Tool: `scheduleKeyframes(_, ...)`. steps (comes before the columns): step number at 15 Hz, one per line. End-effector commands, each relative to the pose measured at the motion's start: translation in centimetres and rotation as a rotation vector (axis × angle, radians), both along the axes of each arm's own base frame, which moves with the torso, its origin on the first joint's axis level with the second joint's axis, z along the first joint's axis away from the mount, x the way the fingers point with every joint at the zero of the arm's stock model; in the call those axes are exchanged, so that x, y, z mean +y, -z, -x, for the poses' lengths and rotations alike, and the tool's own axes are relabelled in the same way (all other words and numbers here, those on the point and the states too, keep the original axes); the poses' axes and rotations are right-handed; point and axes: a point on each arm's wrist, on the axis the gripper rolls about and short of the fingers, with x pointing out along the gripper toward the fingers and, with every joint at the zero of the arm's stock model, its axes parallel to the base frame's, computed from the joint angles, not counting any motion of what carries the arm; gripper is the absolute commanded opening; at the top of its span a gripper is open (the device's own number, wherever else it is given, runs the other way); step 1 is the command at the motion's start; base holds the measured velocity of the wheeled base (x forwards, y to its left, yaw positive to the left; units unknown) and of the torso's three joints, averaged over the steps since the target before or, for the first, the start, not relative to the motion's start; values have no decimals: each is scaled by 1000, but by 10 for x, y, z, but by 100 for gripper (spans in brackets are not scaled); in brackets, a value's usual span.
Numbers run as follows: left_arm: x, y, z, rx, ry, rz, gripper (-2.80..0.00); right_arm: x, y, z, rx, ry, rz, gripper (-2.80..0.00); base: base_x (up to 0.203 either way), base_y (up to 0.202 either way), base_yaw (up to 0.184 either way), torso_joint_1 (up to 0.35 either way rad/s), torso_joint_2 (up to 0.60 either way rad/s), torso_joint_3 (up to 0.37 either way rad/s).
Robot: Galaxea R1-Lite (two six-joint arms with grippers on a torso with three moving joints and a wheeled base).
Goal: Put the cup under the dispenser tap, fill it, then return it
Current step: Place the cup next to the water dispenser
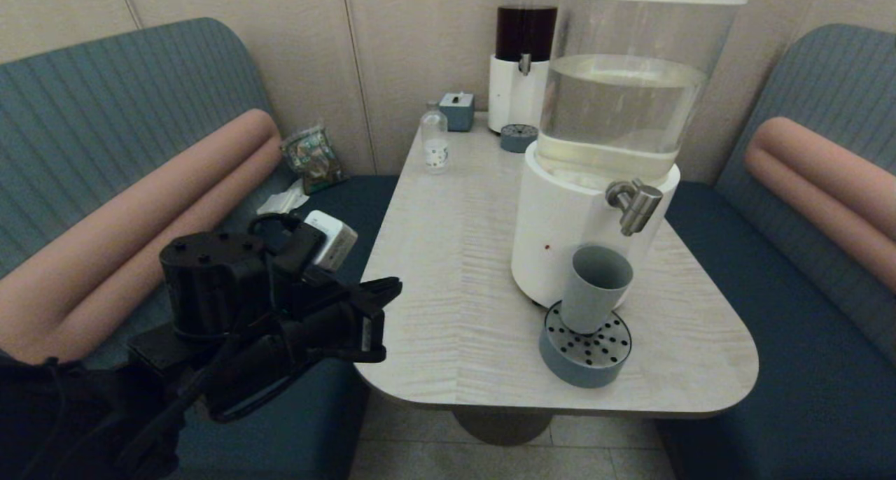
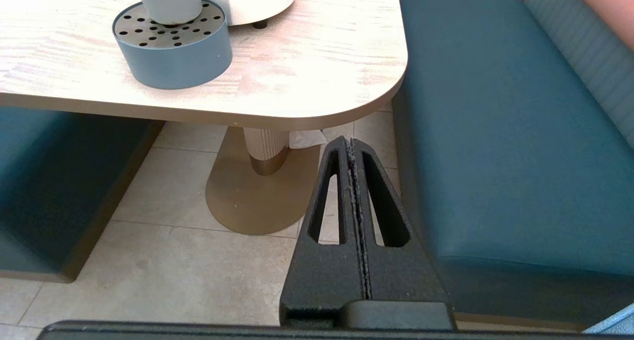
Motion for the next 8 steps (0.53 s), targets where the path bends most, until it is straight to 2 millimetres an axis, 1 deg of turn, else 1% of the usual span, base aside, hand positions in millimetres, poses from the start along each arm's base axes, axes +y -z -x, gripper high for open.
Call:
scheduleKeyframes(1, -20, 8, 2, -20, 38, 11, -280, 0, 0, 0, -3, 0, 0, -280, 0, 0, 0, 0, 0, 0)
scheduleKeyframes(2, -28, 15, 1, -25, 30, 15, -280, 0, 0, 0, -3, 0, 0, -280, 0, 0, 0, 0, 0, 0)
scheduleKeyframes(4, -44, 22, 1, -59, -30, 82, -280, 0, 0, 0, -3, 0, 0, -280, 0, 0, 0, 0, 0, 0)
scheduleKeyframes(6, -50, 35, 0, -61, -45, 108, -280, 0, 0, 0, -3, 0, 0, -280, 0, 0, 0, 0, 0, 0)
scheduleKeyframes(8, -58, 37, 7, -57, -35, 113, -280, 0, 0, 0, -3, 0, 0, -280, 0, 0, 0, 0, 0, 0)
